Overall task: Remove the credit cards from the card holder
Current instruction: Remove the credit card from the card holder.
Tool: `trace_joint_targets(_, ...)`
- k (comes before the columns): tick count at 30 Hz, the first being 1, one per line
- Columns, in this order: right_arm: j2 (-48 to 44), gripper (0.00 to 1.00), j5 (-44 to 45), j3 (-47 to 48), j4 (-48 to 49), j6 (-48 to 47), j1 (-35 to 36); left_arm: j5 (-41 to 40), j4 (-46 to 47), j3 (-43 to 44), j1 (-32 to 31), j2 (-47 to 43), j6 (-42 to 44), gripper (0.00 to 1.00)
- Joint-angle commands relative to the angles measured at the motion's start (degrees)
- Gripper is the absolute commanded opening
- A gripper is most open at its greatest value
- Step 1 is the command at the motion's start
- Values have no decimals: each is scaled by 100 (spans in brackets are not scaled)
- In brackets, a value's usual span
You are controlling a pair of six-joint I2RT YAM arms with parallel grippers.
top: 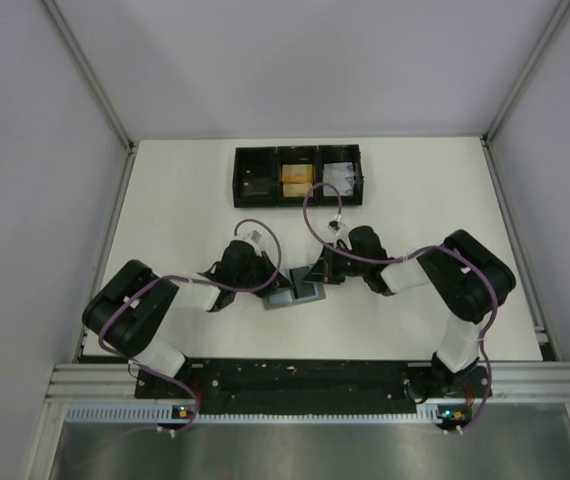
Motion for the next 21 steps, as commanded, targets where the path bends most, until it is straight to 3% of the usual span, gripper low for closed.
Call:
trace_joint_targets(1,-418,3,127,-203,149,-136,-160,-149,118,-95,-21,2,60,0)
trace_joint_targets(8,-753,2,312,-274,-141,-338,-258,-290,-84,-68,-30,-129,139,0)
trace_joint_targets(21,-437,2,532,-99,-650,-435,-258,-343,-225,-16,-30,-244,175,0)
